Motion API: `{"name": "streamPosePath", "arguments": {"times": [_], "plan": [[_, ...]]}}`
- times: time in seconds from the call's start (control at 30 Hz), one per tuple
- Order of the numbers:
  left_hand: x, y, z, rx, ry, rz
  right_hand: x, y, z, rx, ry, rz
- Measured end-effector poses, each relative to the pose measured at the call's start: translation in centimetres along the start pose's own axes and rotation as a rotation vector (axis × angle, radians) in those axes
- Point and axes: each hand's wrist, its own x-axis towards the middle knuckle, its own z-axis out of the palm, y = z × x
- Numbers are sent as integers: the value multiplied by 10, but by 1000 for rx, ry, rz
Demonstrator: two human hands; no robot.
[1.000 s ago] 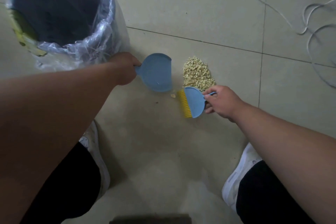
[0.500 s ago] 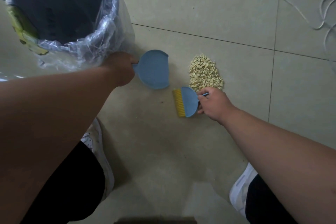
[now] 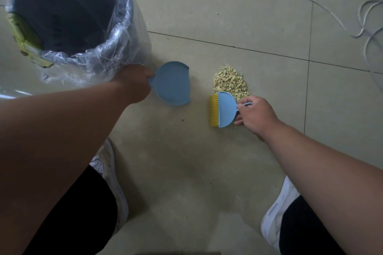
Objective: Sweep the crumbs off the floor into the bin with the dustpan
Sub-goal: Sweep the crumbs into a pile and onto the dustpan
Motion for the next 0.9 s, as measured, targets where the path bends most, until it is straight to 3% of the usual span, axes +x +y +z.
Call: {"name": "streamPosePath", "arguments": {"times": [0.3,0.7,0.83,0.9], "plan": [[-6,-4,3,25,-81,50,-23,7,41,-91,-212,-46],[-13,18,-3,23,-138,59,7,23,-34,-106,21,-24],[-8,22,-2,28,-165,70,-3,20,-43,-49,-170,6],[-5,26,-1,30,-182,82,-7,20,-46,-151,-294,-3]]}}
